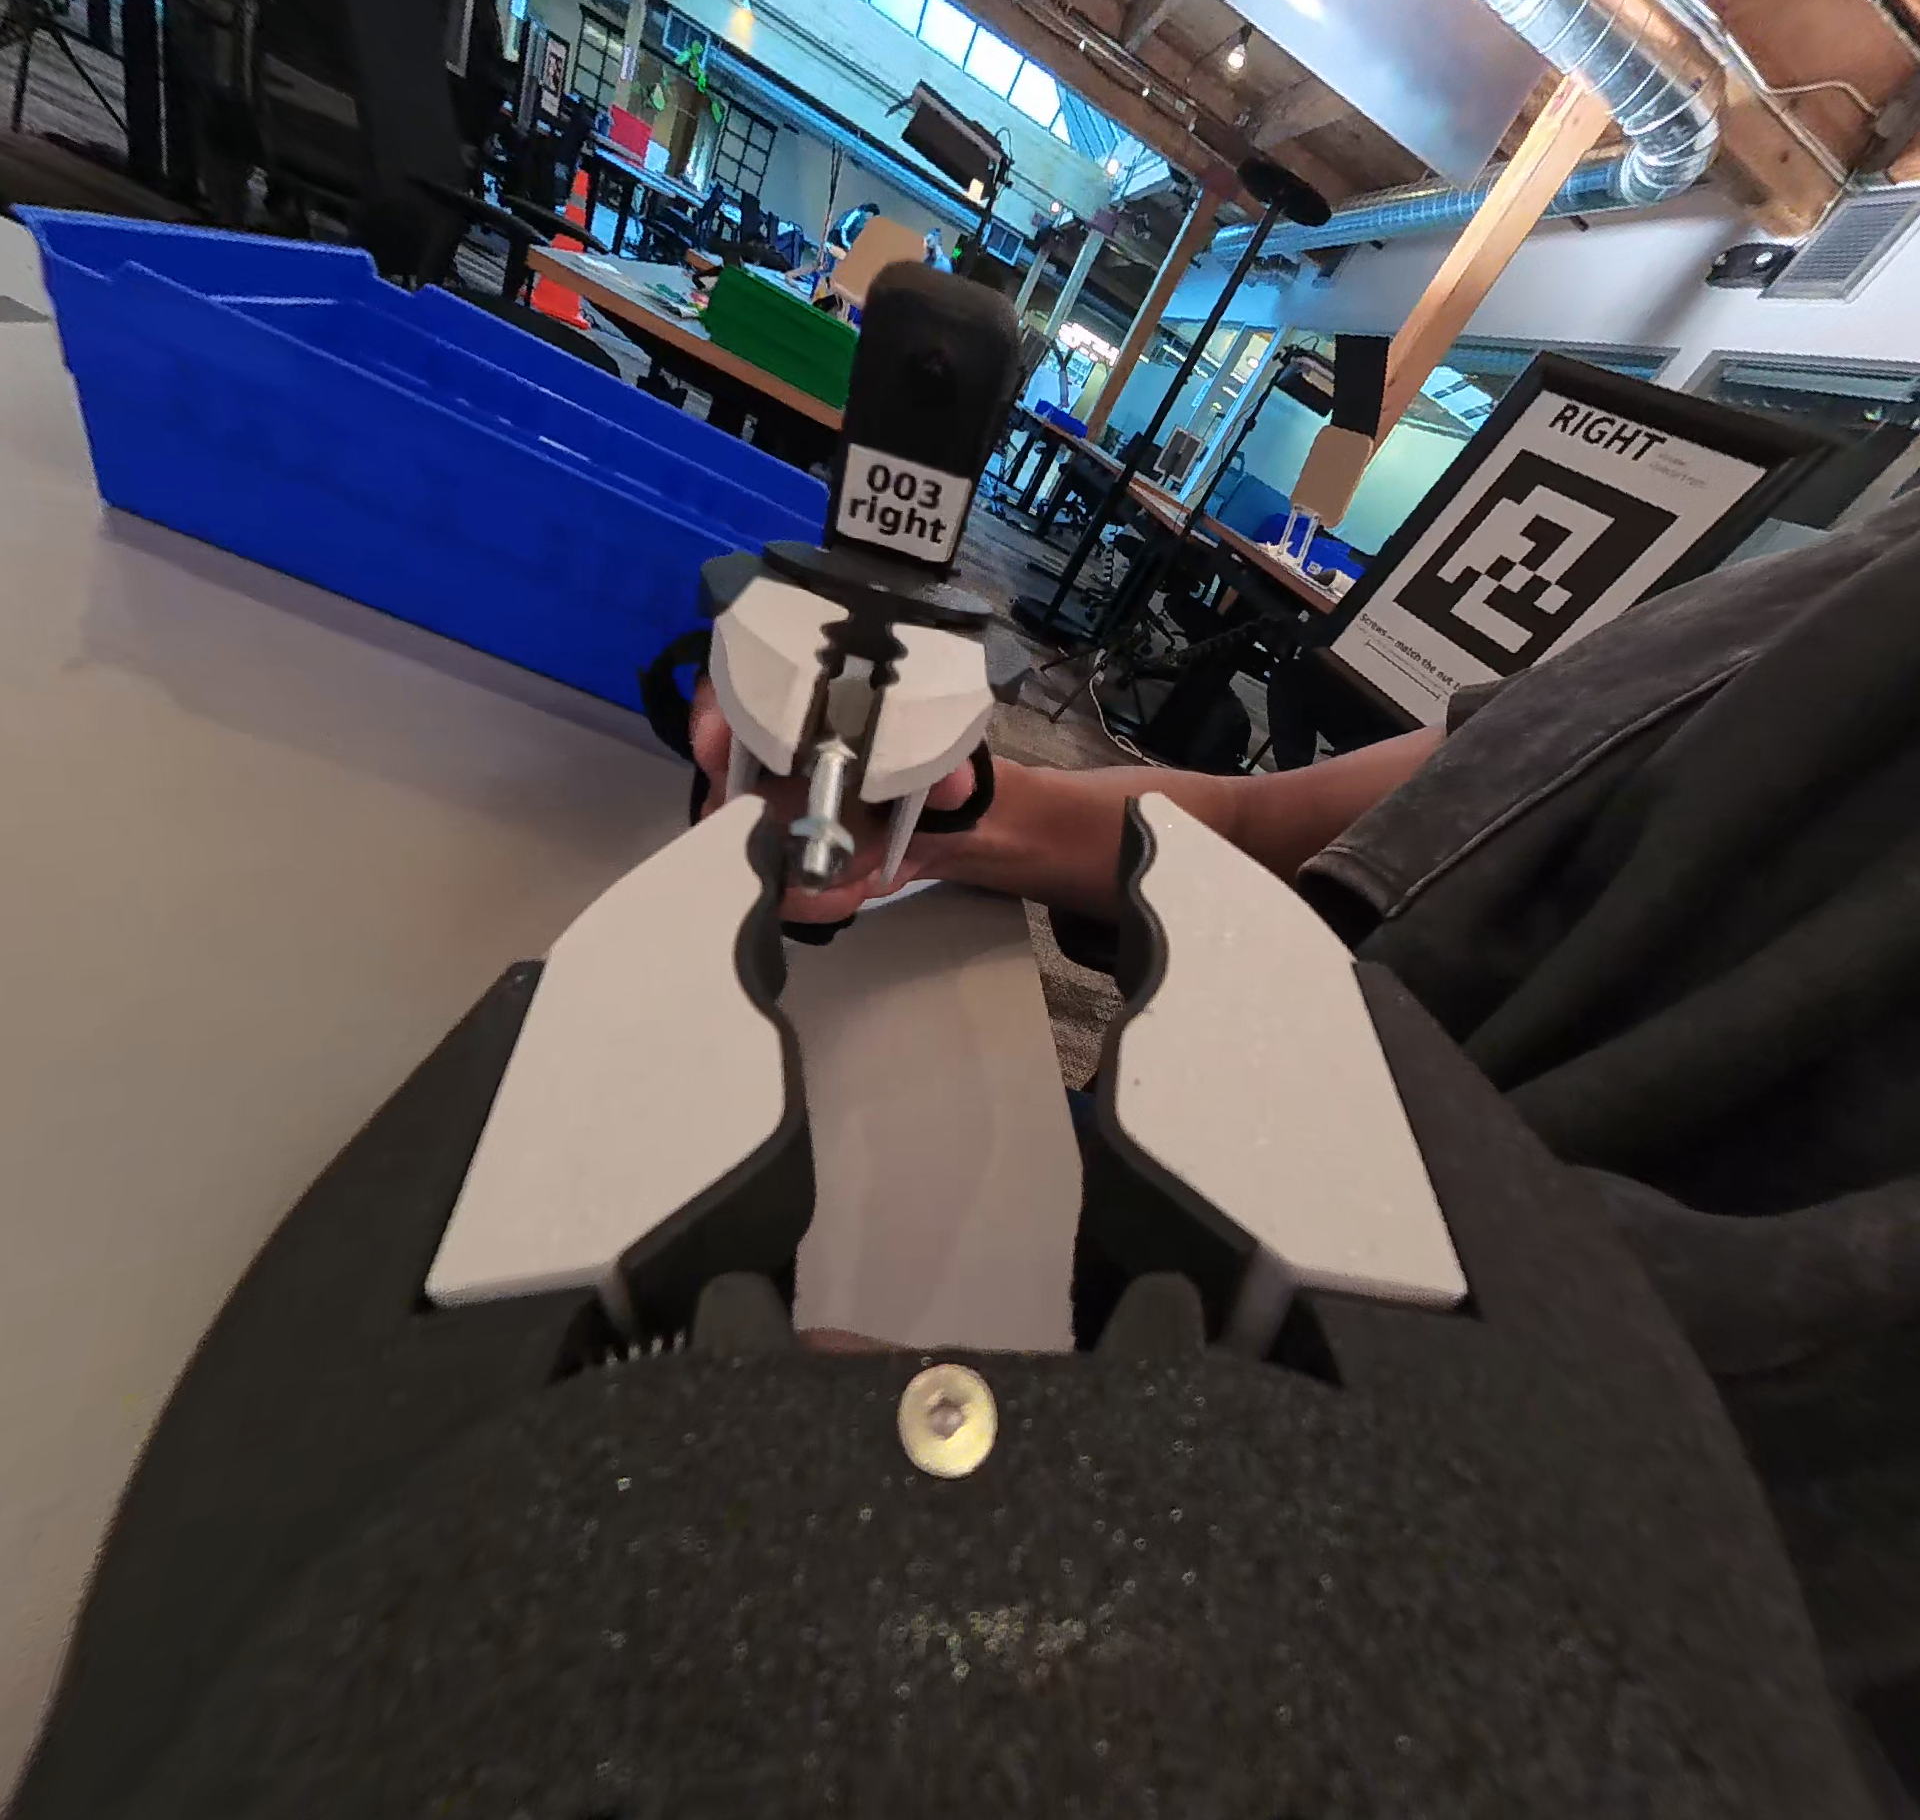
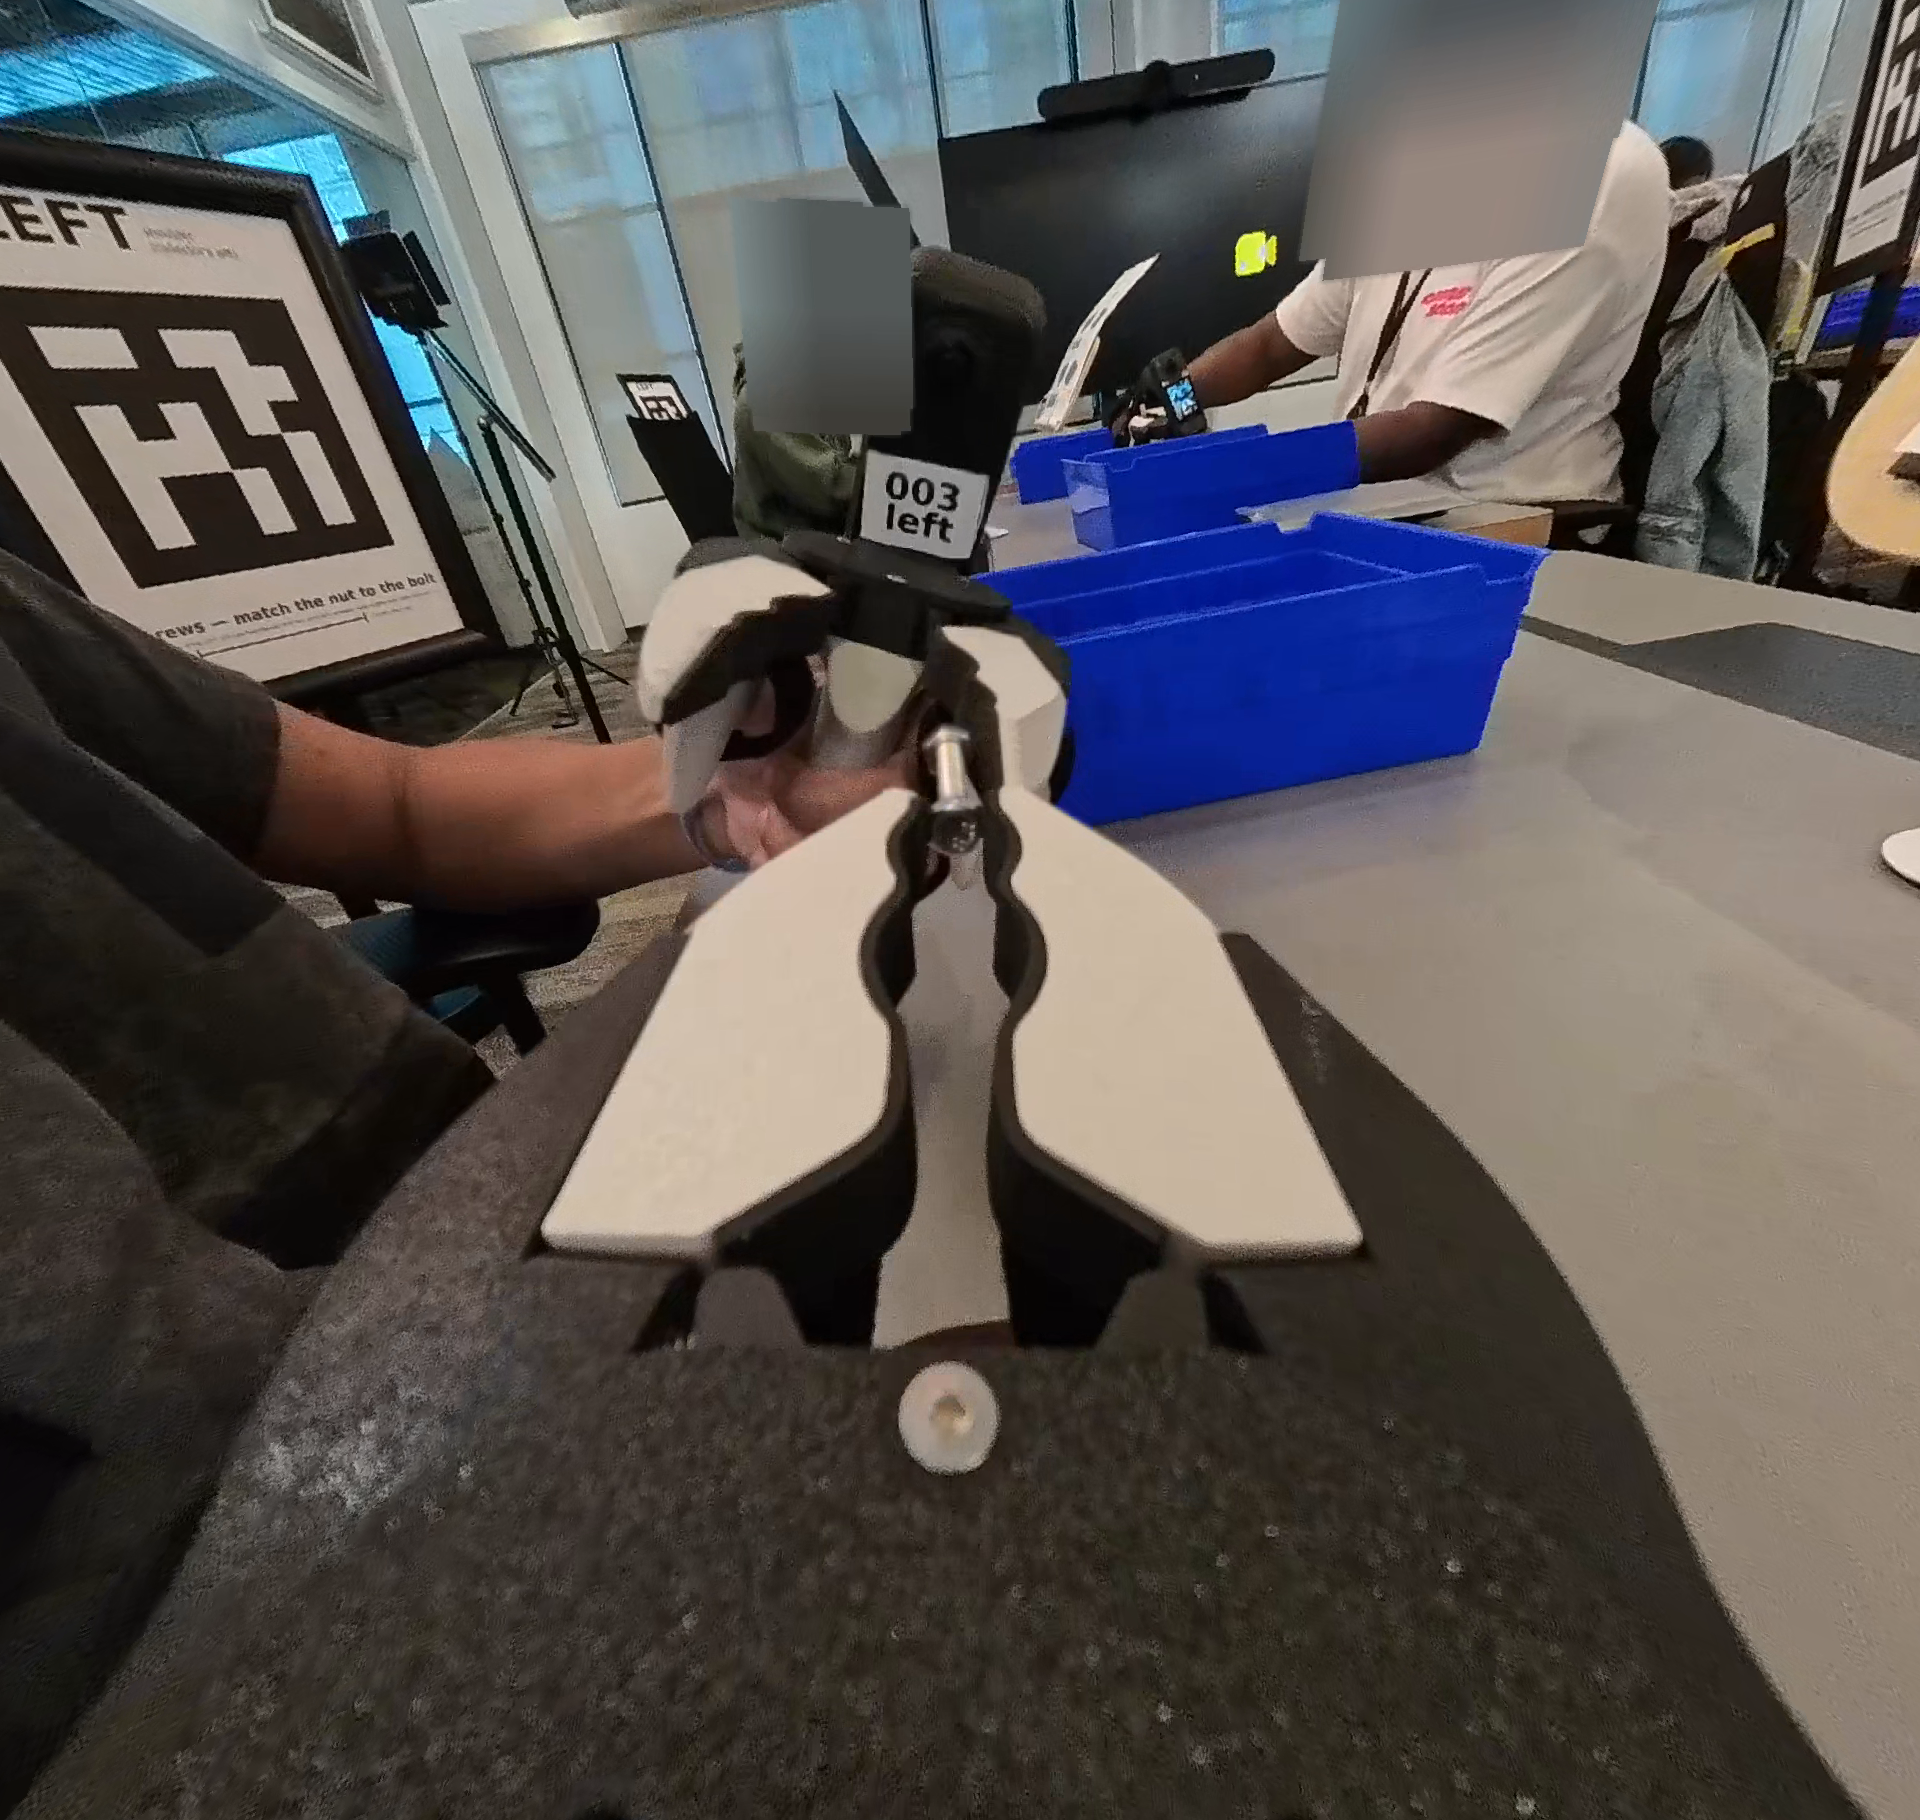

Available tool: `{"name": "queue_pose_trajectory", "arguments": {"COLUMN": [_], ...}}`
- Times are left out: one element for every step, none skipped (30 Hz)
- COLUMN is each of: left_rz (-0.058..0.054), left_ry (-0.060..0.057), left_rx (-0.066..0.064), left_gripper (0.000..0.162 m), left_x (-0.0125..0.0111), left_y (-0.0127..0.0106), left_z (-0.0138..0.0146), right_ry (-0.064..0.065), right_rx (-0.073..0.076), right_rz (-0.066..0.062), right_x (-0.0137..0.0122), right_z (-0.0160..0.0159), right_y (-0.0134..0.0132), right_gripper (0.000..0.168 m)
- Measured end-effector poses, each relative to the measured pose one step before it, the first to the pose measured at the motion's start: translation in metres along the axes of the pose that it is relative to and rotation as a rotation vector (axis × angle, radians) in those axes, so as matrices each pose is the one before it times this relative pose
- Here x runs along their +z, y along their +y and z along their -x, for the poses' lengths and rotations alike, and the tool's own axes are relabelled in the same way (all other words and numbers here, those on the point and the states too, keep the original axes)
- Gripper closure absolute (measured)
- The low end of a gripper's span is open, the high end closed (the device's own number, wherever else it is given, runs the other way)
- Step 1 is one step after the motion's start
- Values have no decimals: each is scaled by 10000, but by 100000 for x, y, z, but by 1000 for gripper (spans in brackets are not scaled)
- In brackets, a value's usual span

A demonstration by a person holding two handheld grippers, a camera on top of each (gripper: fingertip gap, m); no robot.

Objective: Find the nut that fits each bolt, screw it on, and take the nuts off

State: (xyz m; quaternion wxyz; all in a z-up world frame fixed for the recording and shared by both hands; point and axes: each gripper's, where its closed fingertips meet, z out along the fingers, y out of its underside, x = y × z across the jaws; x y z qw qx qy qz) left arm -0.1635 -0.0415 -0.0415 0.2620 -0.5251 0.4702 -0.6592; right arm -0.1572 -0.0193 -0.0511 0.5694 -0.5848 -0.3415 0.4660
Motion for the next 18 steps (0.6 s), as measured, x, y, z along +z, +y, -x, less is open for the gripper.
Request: {"name": "queue_pose_trajectory", "arguments": {"left_rz": [4,-145,-129,45,125,42,-48,-4,44,35,30,17,9,-22,-29,27,119,176], "left_ry": [-27,-42,-86,-45,-20,0,37,42,-24,-77,-27,-7,-87,-114,-59,63,144,73], "left_rx": [-24,20,5,-14,-4,22,35,38,65,108,87,22,21,63,45,-15,-43,4], "left_gripper": [102,104,104,104,104,104,106,107,107,107,107,107,107,107,107,107,107,108], "left_x": [-140,-185,-174,-104,-40,-11,4,55,73,62,39,22,-4,-24,-15,53,137,206], "left_y": [-49,-188,-142,83,199,89,-42,-41,-28,-35,-12,-6,6,-10,-16,73,211,336], "left_z": [148,131,190,153,84,-30,-154,-179,-88,-4,-55,-32,115,153,60,-108,-205,-128], "right_ry": [-19,-11,-70,-81,-20,65,85,51,18,-32,-54,-69,-84,-41,-16,43,26,9], "right_rx": [3,-10,19,78,72,14,20,22,24,63,102,32,-34,-48,-26,13,12,57], "right_rz": [140,25,-130,-202,-180,-142,-27,79,106,-20,-43,-7,62,103,90,45,-40,-53], "right_x": [81,34,-43,-86,-91,-91,-36,2,4,-12,-9,30,74,98,110,70,41,6], "right_z": [51,67,136,109,-10,-139,-215,-167,-104,9,81,152,199,159,82,-30,-47,-50], "right_y": [272,46,-296,-504,-497,-373,-94,172,293,151,40,12,46,110,131,114,-24,-108], "right_gripper": [158,158,158,158,158,158,158,158,158,158,158,158,158,158,158,158,158,158]}}
